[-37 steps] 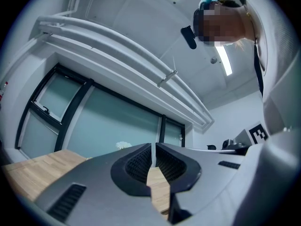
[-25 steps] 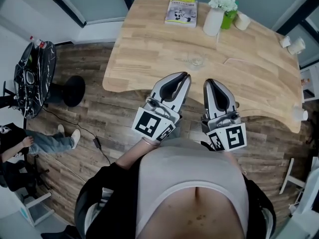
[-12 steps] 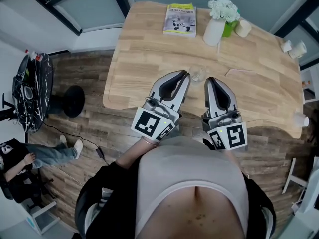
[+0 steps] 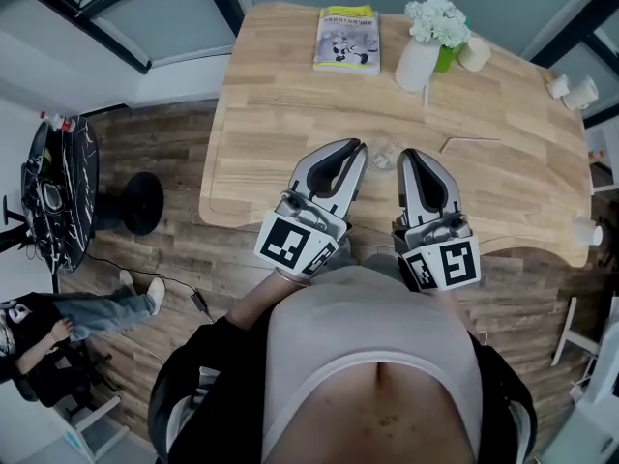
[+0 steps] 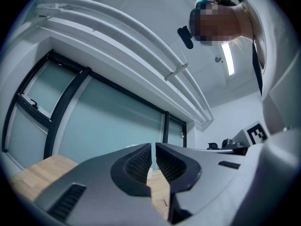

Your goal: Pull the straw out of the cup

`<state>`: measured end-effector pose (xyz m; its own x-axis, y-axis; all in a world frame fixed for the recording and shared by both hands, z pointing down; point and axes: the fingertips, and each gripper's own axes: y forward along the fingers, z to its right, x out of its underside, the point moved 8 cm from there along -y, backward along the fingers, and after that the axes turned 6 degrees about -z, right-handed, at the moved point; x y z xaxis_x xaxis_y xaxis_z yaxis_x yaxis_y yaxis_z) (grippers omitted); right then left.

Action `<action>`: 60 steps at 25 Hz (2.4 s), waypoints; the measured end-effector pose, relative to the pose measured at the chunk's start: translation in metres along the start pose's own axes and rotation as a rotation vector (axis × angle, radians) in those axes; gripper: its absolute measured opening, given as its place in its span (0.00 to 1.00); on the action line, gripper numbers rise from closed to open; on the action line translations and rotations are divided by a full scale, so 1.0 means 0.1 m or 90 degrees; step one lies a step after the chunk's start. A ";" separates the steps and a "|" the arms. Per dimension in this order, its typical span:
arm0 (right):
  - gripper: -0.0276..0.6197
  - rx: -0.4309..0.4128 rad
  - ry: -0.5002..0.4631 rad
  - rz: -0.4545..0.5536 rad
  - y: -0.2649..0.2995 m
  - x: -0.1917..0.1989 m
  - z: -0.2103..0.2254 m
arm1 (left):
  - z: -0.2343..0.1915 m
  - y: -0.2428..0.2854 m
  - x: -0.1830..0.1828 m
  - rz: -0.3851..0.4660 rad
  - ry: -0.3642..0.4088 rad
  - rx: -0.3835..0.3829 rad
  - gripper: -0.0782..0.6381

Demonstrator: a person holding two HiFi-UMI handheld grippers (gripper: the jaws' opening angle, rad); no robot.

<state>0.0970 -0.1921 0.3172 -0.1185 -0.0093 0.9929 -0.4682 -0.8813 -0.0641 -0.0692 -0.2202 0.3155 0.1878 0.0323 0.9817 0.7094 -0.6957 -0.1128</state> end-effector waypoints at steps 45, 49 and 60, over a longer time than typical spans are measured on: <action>0.09 -0.080 0.016 -0.035 0.04 0.05 0.19 | 0.12 -0.09 0.27 -0.031 0.018 -0.096 0.28; 0.09 -0.080 0.017 -0.037 0.04 0.06 0.19 | 0.13 -0.10 0.35 -0.045 0.017 -0.095 0.30; 0.09 -0.079 0.022 -0.037 -0.01 0.06 0.22 | 0.16 -0.05 0.54 -0.066 0.030 -0.078 0.34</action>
<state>0.1154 -0.2018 0.3255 -0.1163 0.0581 0.9915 -0.5798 -0.8145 -0.0203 -0.0517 -0.2032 0.3662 0.0833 0.0771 0.9935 0.6347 -0.7727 0.0068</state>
